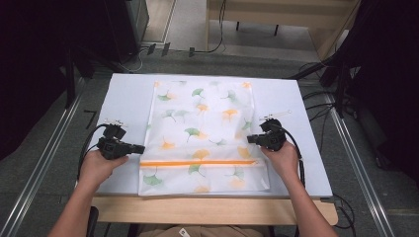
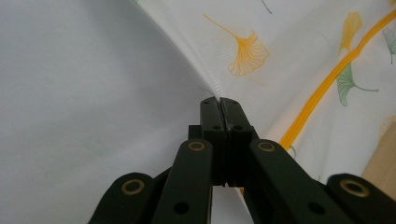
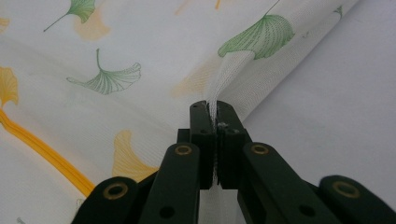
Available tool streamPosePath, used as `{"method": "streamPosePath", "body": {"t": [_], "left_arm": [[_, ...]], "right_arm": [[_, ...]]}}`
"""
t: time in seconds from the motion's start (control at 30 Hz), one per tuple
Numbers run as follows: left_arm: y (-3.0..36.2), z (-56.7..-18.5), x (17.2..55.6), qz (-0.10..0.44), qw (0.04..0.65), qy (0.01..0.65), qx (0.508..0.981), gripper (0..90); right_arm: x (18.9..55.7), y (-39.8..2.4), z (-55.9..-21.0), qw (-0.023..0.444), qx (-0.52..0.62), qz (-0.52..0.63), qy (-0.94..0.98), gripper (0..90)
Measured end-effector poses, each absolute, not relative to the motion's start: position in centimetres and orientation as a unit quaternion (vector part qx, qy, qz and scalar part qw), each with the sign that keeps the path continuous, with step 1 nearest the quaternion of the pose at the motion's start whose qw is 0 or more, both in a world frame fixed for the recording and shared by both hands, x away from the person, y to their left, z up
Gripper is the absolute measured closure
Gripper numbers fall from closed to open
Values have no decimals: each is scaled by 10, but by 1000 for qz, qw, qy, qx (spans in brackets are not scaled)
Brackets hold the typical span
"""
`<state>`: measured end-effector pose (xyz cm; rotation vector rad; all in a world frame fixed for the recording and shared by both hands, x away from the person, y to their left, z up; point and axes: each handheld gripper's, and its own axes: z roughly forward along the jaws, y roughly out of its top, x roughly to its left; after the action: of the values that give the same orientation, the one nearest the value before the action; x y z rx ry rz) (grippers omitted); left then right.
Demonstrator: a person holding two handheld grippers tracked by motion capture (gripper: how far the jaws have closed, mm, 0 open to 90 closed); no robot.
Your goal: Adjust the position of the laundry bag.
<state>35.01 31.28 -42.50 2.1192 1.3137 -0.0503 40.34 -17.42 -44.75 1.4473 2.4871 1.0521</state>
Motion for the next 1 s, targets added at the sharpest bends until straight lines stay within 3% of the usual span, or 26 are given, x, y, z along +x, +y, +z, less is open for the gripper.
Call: {"method": "streamPosePath", "body": {"t": [0.2, 0.23, 0.27, 0.4, 0.43, 0.47, 0.53, 0.6, 0.63, 0.73, 1.0], "left_arm": [[312, -429, 351, -21, 315, 506, 803, 894], [314, -429, 351, -24, 316, 506, 802, 830], [314, -429, 351, -24, 316, 506, 802, 792], [315, -425, 350, -16, 337, 506, 794, 701], [315, -423, 350, -11, 342, 503, 794, 635], [314, -422, 350, -6, 349, 504, 790, 635], [313, -420, 349, 4, 359, 502, 787, 581], [313, -417, 348, 12, 363, 500, 786, 533], [312, -416, 348, 13, 366, 498, 786, 533], [310, -413, 347, 15, 368, 496, 787, 508], [292, -413, 349, 19, 373, 477, 796, 471]], "right_arm": [[405, -175, -452, 40, 473, 334, 814, 847], [405, -177, -452, 43, 471, 334, 815, 741], [405, -177, -452, 43, 471, 334, 815, 741], [404, -181, -450, 59, 470, 343, 811, 591], [404, -184, -449, 60, 472, 350, 807, 554], [404, -184, -449, 60, 472, 350, 807, 554], [403, -186, -447, 70, 473, 350, 805, 583], [399, -189, -441, 78, 468, 370, 799, 737], [399, -189, -441, 78, 468, 370, 799, 737], [396, -189, -435, 67, 469, 390, 790, 900], [402, -175, -450, 55, 463, 343, 815, 900]]}}
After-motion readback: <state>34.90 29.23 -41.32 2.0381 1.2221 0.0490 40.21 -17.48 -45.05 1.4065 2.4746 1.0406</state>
